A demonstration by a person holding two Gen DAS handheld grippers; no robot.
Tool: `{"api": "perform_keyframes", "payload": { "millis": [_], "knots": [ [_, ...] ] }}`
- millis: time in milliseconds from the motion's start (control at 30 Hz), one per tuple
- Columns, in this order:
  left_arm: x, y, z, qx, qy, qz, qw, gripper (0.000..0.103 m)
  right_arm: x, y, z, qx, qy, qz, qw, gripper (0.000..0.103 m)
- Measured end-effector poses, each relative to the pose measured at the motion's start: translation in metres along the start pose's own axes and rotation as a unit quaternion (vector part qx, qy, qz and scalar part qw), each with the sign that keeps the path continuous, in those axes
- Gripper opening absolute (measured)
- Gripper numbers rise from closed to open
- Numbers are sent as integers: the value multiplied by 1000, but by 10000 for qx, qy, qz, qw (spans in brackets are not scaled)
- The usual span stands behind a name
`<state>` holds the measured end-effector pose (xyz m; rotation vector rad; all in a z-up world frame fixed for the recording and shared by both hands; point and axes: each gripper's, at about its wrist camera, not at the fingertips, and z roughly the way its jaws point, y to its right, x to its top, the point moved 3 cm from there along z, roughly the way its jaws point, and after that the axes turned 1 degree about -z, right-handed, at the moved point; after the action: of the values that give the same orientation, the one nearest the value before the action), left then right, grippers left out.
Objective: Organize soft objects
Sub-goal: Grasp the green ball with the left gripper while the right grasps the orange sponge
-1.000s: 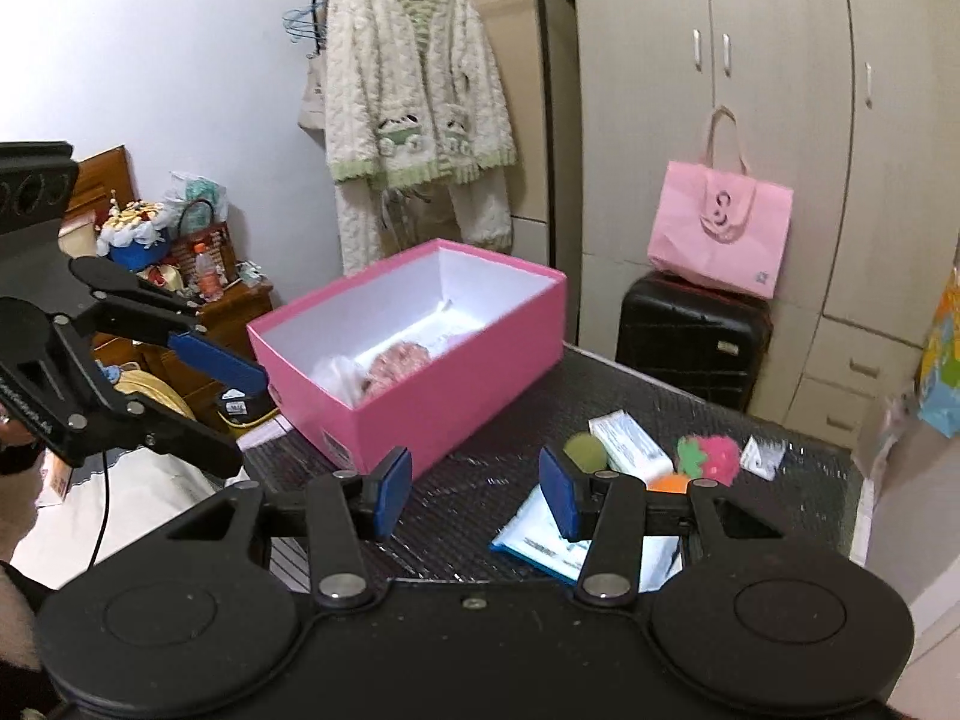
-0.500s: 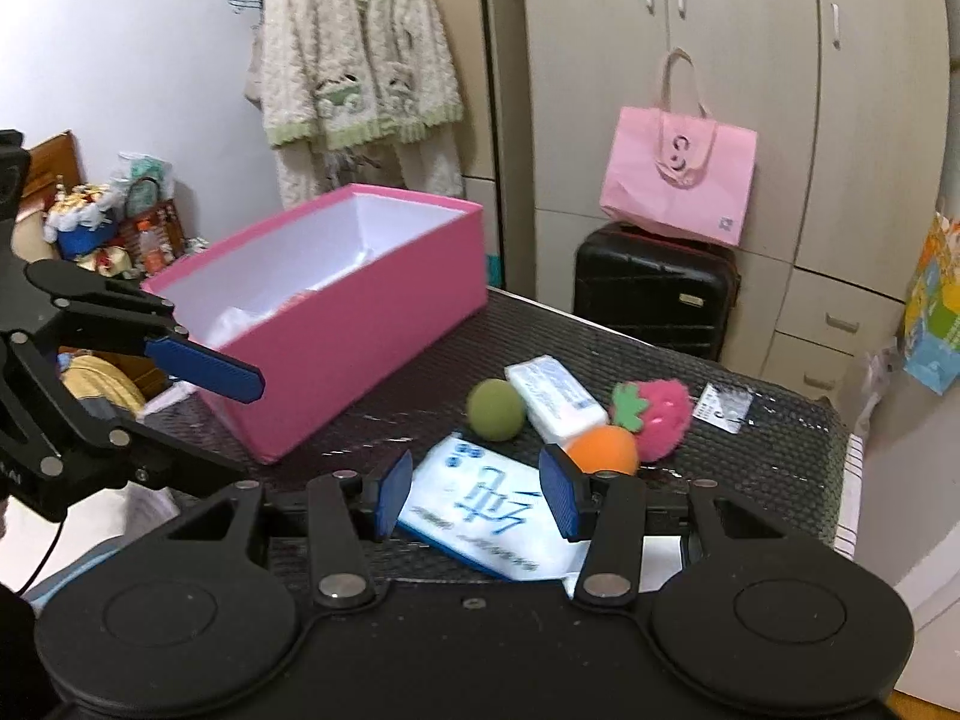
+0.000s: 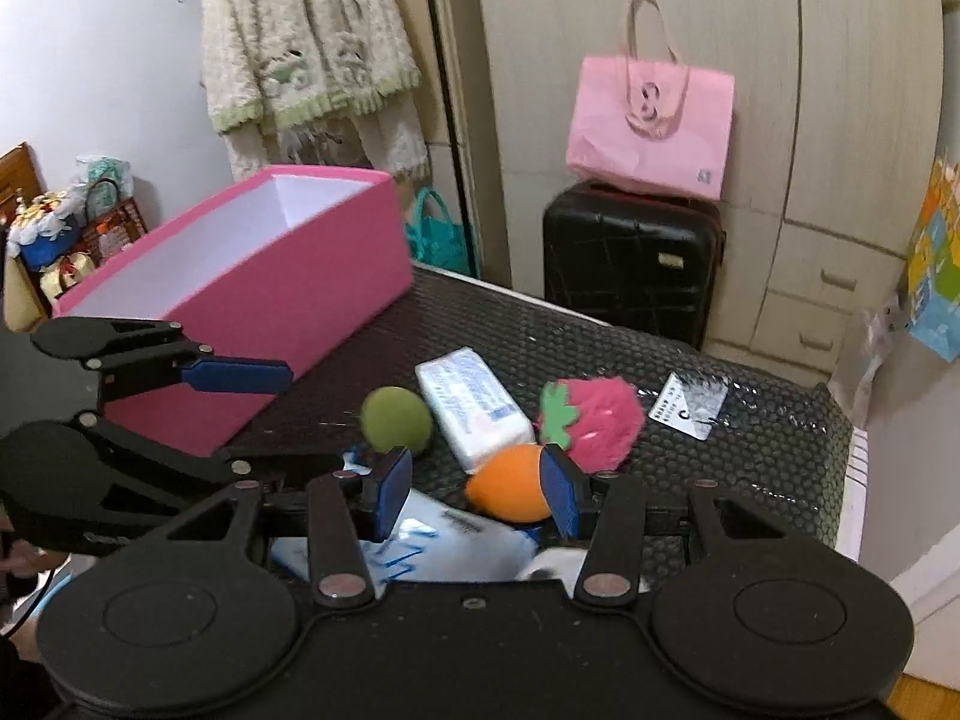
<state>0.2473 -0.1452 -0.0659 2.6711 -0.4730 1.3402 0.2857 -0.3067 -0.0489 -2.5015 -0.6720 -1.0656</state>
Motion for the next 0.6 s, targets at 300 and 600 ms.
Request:
{"api": "perform_keyframes", "payload": {
  "millis": [300, 600],
  "knots": [
    [-2, -6, 42, 118, -200, -351, 9991, 60, 4, 31, 43, 377, -707, 479, 9956, 53],
    [-6, -13, 64, 80, -393, -574, 9975, 56, -1, 33, 71, 391, -1149, 593, 9908, 54]
  ]
}}
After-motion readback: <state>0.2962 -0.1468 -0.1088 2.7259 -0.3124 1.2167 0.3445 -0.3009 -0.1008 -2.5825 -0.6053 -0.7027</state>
